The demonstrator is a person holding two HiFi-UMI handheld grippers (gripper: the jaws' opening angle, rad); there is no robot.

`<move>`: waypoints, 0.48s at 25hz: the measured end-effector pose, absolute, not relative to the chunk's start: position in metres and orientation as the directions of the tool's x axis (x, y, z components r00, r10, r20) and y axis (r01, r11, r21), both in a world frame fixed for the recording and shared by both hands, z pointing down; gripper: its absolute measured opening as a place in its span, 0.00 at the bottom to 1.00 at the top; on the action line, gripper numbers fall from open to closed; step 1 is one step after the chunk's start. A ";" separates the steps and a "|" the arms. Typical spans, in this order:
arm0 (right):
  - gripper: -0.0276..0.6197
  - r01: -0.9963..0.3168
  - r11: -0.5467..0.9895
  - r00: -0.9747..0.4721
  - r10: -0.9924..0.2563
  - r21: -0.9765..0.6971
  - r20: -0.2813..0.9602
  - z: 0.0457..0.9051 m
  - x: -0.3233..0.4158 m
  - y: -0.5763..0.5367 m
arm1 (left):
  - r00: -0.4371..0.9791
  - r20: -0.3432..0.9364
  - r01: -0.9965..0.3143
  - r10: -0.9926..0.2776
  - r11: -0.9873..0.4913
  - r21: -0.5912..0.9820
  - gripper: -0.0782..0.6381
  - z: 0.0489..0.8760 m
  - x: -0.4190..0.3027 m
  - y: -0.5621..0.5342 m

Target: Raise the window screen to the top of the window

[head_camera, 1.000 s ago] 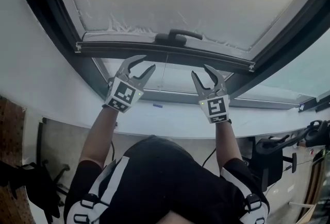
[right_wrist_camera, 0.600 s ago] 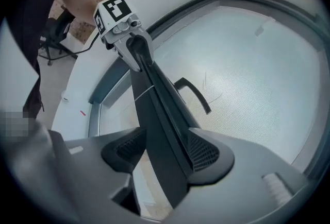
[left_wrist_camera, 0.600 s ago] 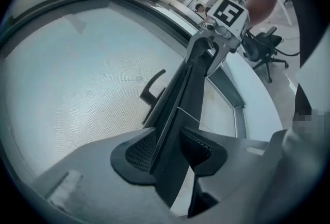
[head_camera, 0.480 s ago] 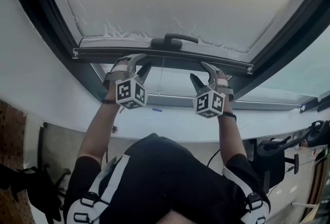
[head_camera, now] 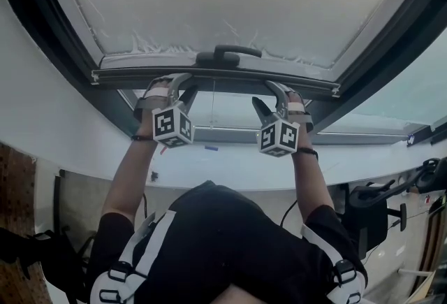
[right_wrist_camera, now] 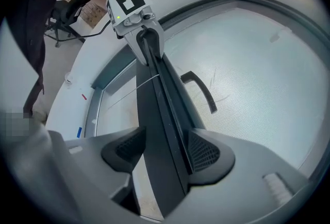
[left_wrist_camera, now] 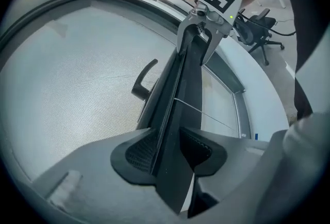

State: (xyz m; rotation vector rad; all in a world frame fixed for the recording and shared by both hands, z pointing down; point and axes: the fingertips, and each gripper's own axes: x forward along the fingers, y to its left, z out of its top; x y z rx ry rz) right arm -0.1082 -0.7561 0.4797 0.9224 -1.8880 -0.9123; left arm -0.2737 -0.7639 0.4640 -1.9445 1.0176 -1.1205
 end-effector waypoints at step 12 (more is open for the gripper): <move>0.44 -0.188 0.523 -0.406 -0.812 0.832 0.419 0.486 -0.117 -0.757 | 0.338 0.422 -0.253 -0.841 -0.514 -0.820 0.32 0.467 -0.271 -0.761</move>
